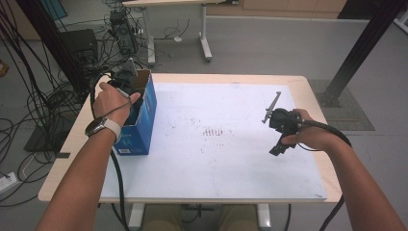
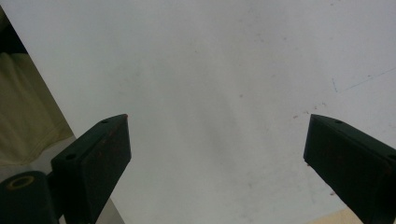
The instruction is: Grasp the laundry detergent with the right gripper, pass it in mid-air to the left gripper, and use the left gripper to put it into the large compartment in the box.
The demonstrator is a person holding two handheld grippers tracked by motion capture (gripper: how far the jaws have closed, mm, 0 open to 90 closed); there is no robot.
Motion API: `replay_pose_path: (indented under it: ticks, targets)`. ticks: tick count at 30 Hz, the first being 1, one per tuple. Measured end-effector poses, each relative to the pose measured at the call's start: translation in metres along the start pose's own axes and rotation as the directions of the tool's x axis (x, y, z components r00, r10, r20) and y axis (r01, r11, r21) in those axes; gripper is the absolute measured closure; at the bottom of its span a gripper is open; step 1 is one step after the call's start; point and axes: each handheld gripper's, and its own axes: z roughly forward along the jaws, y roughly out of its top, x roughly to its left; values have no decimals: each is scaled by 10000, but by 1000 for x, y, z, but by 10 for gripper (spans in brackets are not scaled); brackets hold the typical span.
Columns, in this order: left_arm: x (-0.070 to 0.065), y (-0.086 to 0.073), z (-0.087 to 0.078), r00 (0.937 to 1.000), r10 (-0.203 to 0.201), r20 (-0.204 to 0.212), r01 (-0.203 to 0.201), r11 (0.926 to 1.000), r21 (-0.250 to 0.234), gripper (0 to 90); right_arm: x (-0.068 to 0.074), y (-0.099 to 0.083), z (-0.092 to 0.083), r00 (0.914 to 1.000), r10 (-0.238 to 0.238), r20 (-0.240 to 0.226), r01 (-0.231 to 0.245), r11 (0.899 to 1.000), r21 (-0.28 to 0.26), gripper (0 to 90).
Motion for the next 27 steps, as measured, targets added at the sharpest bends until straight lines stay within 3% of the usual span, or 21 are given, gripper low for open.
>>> replay_pose_path:
  ticks: [27]
  targets:
    - [3, 0, 1, 9999, 81, 98, -81, 10000, -27, 375, 1, 2, -2, 10000, -8, 56, 8, 10000, 63, 73]
